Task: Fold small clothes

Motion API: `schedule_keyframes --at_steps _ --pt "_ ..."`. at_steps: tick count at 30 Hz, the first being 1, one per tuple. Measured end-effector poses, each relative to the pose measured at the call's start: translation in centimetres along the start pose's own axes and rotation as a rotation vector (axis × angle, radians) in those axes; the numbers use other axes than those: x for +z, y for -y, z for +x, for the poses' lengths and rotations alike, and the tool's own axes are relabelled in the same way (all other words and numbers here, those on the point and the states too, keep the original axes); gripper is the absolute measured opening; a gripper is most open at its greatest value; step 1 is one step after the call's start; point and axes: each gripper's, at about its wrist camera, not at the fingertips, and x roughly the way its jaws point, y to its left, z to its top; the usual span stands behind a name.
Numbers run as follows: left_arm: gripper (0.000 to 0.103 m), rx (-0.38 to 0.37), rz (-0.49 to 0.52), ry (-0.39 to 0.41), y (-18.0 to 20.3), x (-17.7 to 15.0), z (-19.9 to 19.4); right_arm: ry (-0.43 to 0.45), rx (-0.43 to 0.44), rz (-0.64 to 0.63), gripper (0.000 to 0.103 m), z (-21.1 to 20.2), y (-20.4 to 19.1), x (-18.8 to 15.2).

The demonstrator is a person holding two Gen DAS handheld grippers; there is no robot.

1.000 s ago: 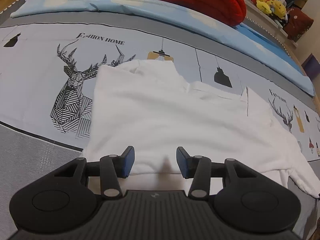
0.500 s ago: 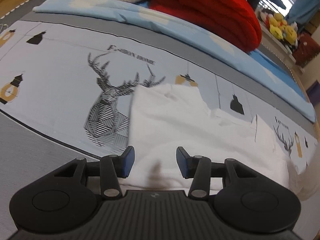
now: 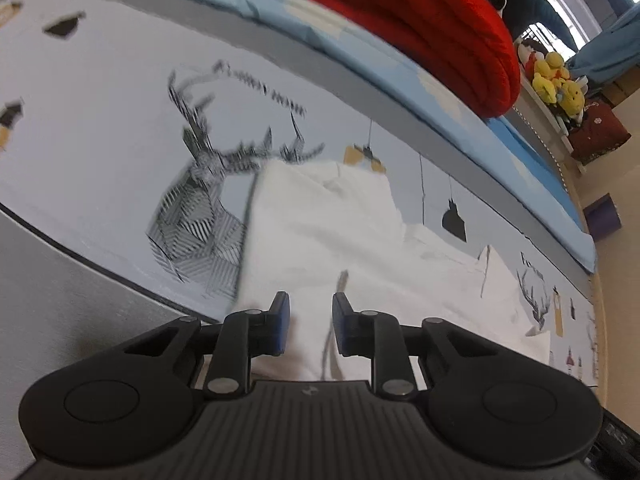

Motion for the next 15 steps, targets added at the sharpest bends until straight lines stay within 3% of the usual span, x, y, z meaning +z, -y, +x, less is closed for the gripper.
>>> schedule_keyframes --at_steps 4,5,7,13,15 --pt "0.025 -0.044 -0.016 -0.063 0.5 -0.8 2.6 -0.008 -0.157 0.143 0.038 0.7 5.4 0.9" --pt "0.025 -0.047 -0.02 -0.072 0.8 -0.9 3.1 0.005 -0.156 0.182 0.038 0.7 6.6 1.3" --pt "0.025 -0.055 -0.014 -0.079 1.2 -1.0 4.2 0.058 -0.178 0.218 0.038 0.2 8.1 2.3" --pt "0.027 0.029 0.041 -0.104 2.6 -1.6 6.9 0.245 -0.255 0.336 0.038 -2.6 13.4 5.5" --pt "0.021 0.04 0.089 -0.099 3.2 -1.6 6.9 0.29 -0.294 0.398 0.038 -3.0 15.5 5.9"
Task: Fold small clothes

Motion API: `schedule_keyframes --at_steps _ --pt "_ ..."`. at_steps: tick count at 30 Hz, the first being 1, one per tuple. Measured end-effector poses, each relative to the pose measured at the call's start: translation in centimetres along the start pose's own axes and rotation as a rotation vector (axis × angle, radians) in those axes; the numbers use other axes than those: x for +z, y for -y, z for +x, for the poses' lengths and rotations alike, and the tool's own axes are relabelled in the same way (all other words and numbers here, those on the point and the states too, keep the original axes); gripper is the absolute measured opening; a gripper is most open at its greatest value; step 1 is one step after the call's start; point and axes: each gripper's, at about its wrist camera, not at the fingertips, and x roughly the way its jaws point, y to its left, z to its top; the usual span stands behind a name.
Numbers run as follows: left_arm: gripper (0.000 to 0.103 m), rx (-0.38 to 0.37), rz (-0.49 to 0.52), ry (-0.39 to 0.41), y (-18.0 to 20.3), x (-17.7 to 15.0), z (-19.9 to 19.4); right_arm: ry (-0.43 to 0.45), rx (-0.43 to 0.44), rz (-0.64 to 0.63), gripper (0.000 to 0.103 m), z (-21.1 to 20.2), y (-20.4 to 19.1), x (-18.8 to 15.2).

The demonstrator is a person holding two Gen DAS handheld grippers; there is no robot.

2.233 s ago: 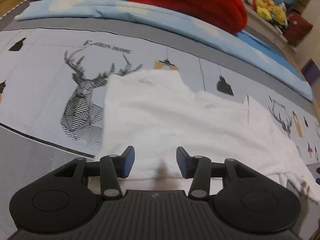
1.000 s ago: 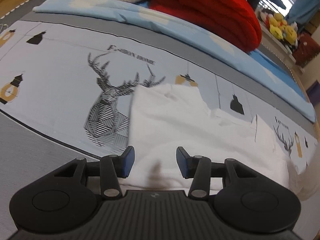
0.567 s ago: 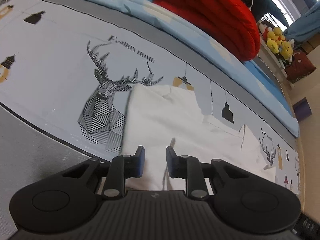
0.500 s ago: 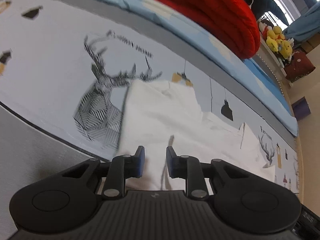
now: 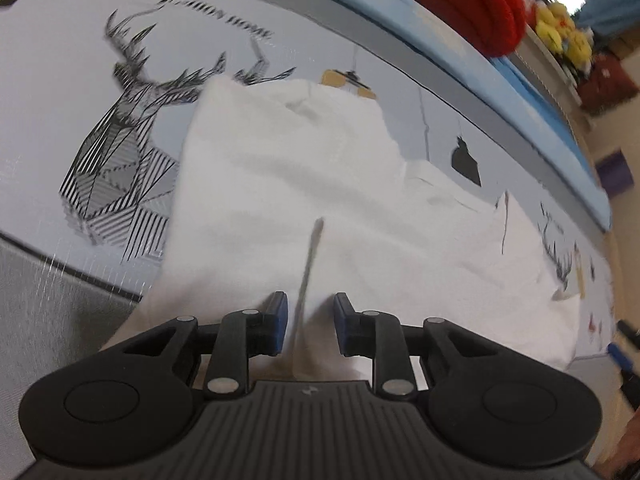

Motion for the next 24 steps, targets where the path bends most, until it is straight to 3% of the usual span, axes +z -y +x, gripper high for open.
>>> schedule_keyframes --at_steps 2,5,8,10,13,16,20,22,24 --pt "0.002 0.007 0.037 0.019 0.4 0.0 -0.4 0.032 -0.031 0.057 0.038 0.4 1.8 1.1" --pt "0.002 -0.006 -0.013 0.154 -0.1 0.3 -4.0 0.052 -0.047 0.113 0.038 0.1 3.3 1.8" --pt "0.002 0.128 -0.028 0.3 -0.7 -0.1 -7.9 0.012 -0.007 0.112 0.038 1.0 2.8 1.3" --pt "0.002 0.195 -0.034 0.261 -1.5 0.0 -7.5 -0.05 0.043 0.107 0.038 1.6 2.3 0.4" --pt "0.002 0.162 -0.129 0.207 -3.5 0.3 -6.6 -0.166 0.061 0.095 0.038 3.1 1.7 -0.9" --pt "0.002 0.165 -0.11 0.235 -3.4 0.4 -6.9 -0.233 0.011 0.091 0.038 4.3 1.7 -2.0" --pt "0.004 0.132 -0.1 0.247 -2.9 1.0 -7.1 -0.302 -0.178 0.116 0.044 4.7 3.6 -3.1" --pt "0.004 0.123 -0.088 0.245 -2.4 1.4 -7.0 -0.295 -0.201 0.116 0.044 4.1 3.7 -3.2" --pt "0.007 0.107 -0.08 0.24 -2.2 1.5 -6.9 -0.233 -0.208 0.103 0.044 2.9 2.9 -3.2"
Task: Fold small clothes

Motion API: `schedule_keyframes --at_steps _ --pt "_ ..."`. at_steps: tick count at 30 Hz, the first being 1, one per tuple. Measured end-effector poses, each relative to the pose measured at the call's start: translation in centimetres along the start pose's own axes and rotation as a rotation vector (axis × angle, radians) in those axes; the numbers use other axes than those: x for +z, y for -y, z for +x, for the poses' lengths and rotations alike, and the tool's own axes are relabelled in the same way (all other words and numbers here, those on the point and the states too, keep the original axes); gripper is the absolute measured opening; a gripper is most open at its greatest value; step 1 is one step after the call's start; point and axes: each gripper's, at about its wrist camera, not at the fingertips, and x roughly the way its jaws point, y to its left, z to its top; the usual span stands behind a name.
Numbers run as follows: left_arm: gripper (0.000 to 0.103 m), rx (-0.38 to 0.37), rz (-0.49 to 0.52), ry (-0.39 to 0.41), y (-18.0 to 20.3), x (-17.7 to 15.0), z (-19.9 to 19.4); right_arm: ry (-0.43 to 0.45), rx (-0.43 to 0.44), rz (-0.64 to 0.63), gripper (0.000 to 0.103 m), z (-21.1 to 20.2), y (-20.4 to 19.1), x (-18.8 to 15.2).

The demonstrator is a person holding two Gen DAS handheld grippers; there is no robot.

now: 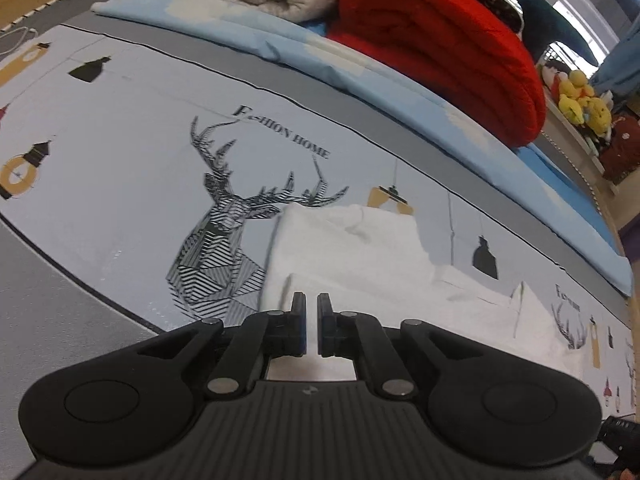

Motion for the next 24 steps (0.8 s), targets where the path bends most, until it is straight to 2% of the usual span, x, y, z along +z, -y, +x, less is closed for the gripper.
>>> schedule_keyframes --at_steps 2,3,5,6,8,10,11,12,13,16,18,20,22,23,24 --pt "0.011 -0.007 0.013 -0.011 0.3 -0.1 0.0 0.054 0.032 -0.003 0.043 -0.9 -0.5 0.0" --pt "0.017 -0.012 0.015 -0.019 0.3 -0.2 0.2 0.054 0.076 0.004 0.043 -0.9 -0.7 0.2" --pt "0.021 -0.014 0.005 -0.034 0.0 -0.1 0.5 0.021 0.114 -0.006 0.043 -0.3 -1.0 0.4" --pt "0.021 -0.012 -0.005 -0.039 -0.3 -0.1 0.7 -0.001 0.115 -0.025 0.043 0.2 -1.2 0.4" --pt "0.021 -0.007 -0.031 -0.047 -1.1 0.1 1.1 -0.044 0.063 -0.046 0.043 1.3 -1.4 0.1" --pt "0.021 0.0 -0.044 -0.047 -1.8 0.5 1.4 -0.08 0.025 -0.01 0.042 2.1 -0.6 -0.1" --pt "0.021 0.004 -0.045 -0.044 -2.0 0.8 1.5 -0.086 0.028 0.011 0.039 2.2 -0.5 -0.1" --pt "0.021 0.007 -0.045 -0.039 -2.2 1.0 1.7 -0.078 0.046 0.033 0.032 2.1 -0.2 0.0" --pt "0.021 0.004 -0.046 -0.034 -2.4 1.2 1.8 -0.053 0.083 0.06 0.018 1.5 -0.1 0.1" --pt "0.021 -0.034 -0.047 -0.036 -2.6 1.5 2.3 0.089 0.239 0.143 0.013 -1.1 0.3 0.3" --pt "0.021 -0.076 -0.048 -0.062 -2.3 1.4 2.9 0.151 0.299 0.193 0.011 -1.9 0.7 0.4" --pt "0.025 -0.074 -0.022 -0.084 -1.7 1.1 3.6 0.09 0.252 0.213 0.012 -0.7 0.9 0.7" --pt "0.025 -0.032 0.013 -0.096 -1.2 0.7 4.2 -0.023 0.149 0.204 0.012 1.3 1.2 0.4" --pt "0.026 -0.016 0.016 -0.099 -1.1 0.6 4.4 -0.026 0.1 0.221 0.021 1.4 1.6 0.1" --pt "0.025 -0.015 0.006 -0.101 -1.3 0.5 4.6 -0.012 0.079 0.225 0.026 1.2 1.7 0.1"
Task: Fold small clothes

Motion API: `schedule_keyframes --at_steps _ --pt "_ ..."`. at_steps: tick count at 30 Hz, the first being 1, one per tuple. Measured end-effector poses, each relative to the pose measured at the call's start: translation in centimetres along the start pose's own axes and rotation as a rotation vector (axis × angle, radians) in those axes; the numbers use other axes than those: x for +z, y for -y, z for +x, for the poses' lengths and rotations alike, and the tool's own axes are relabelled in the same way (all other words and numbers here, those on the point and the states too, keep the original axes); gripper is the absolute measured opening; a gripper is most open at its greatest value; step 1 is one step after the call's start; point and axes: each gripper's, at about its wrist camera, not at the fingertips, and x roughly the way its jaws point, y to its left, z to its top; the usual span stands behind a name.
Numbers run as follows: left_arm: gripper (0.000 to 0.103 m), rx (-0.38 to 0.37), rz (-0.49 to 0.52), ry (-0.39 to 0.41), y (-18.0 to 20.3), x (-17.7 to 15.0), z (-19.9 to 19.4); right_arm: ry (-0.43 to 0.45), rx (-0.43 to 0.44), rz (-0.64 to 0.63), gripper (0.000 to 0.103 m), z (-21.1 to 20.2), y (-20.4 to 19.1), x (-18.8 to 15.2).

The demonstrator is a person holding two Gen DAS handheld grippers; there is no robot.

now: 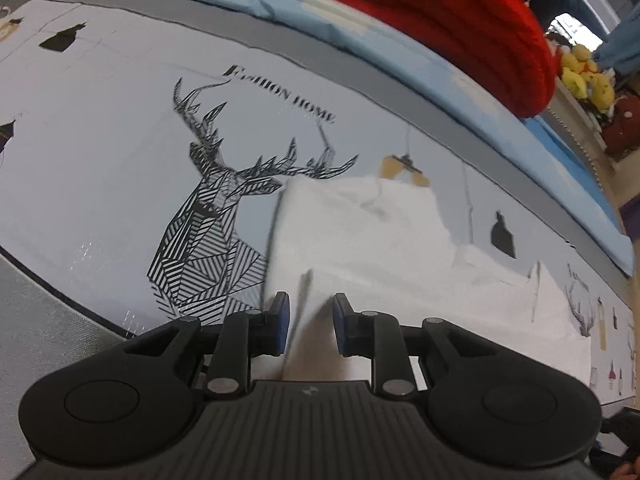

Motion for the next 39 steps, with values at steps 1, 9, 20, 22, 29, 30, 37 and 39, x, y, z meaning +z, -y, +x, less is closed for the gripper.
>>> schedule_keyframes --at_steps 1,9,20,22,29,30,37,39 --pt "0.025 -0.005 -0.011 -0.002 -0.1 0.0 0.1 0.024 -0.009 -0.019 0.026 -0.5 -0.3 0.0" --pt "0.001 0.014 0.046 0.062 0.7 0.0 -0.5 0.031 0.162 -0.123 0.026 -0.4 -2.7 -0.2" --pt "0.002 0.073 0.082 0.143 1.6 0.1 -3.9 0.05 0.11 -0.166 0.041 -0.2 -2.9 -0.8" --pt "0.006 -0.018 0.097 0.085 1.9 -0.3 -3.5 0.028 0.078 -0.177 0.041 0.5 -2.9 -0.9" --pt "0.007 -0.026 0.104 -0.123 0.1 -1.2 0.1 0.059 -0.014 -0.227 0.048 0.5 -2.7 -1.1" --pt "0.008 -0.043 0.111 -0.104 0.1 -0.8 -0.5 0.082 0.018 -0.274 0.048 0.0 -3.2 -1.4" --pt "0.014 -0.028 0.237 -0.205 -0.5 -1.8 -0.5 -0.057 -0.063 -0.274 0.051 1.5 -1.7 0.2" --pt "0.015 -0.024 0.298 -0.086 0.2 -1.5 -4.1 0.039 -0.027 -0.365 0.05 -1.7 -3.0 0.1"
